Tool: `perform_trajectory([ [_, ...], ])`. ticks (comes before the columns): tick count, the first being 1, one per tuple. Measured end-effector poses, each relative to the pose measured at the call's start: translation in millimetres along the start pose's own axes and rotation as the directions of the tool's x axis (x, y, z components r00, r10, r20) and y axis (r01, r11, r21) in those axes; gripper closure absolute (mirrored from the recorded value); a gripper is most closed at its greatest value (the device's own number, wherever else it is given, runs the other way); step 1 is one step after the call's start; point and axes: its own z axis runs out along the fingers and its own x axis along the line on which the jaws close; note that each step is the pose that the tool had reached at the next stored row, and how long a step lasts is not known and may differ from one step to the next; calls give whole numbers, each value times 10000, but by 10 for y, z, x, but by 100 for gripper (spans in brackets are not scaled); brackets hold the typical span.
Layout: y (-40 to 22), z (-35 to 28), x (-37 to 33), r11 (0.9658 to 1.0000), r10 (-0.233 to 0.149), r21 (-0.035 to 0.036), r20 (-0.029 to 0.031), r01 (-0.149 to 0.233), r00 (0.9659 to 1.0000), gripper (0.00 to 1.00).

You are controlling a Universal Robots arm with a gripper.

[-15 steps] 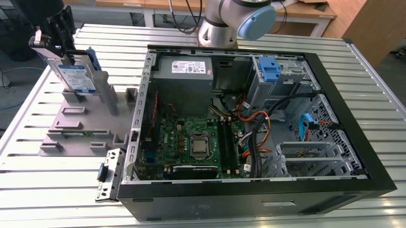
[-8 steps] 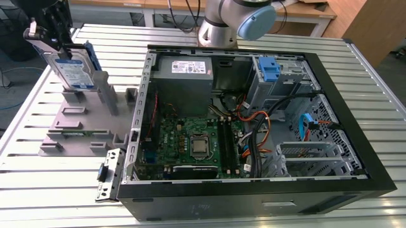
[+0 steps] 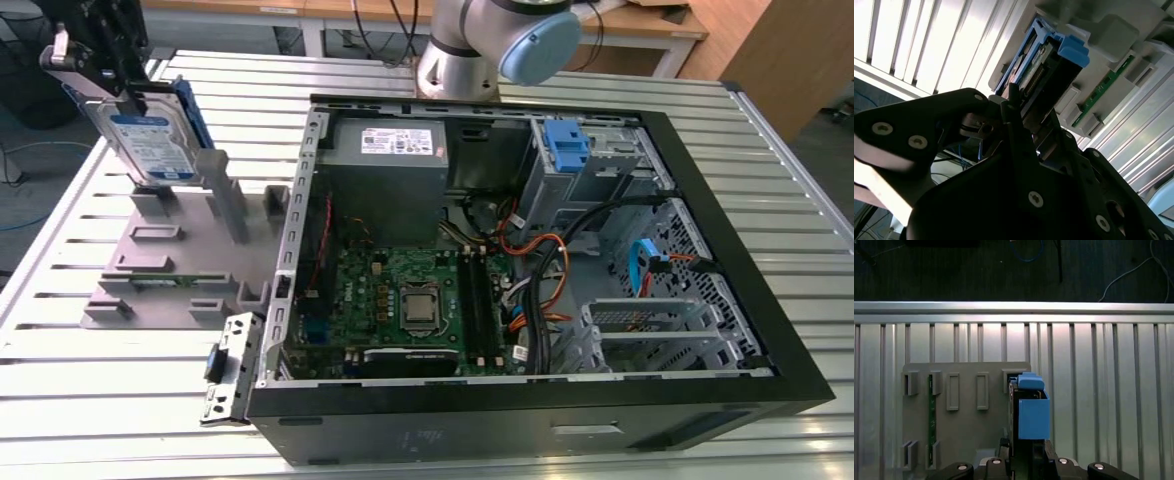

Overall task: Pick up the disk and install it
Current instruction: 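Pick up the disk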

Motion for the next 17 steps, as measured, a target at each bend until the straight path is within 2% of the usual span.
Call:
perform_trajectory([
  [12, 0, -5, 0, 10000, 0, 0, 0, 0, 10000, 65],
  [15, 1, -50, -4, 10000, 1, 0, 0, -1, 10000, 65],
  [17, 3, -112, -9, 10000, 0, 0, -1, 0, 10000, 65],
])
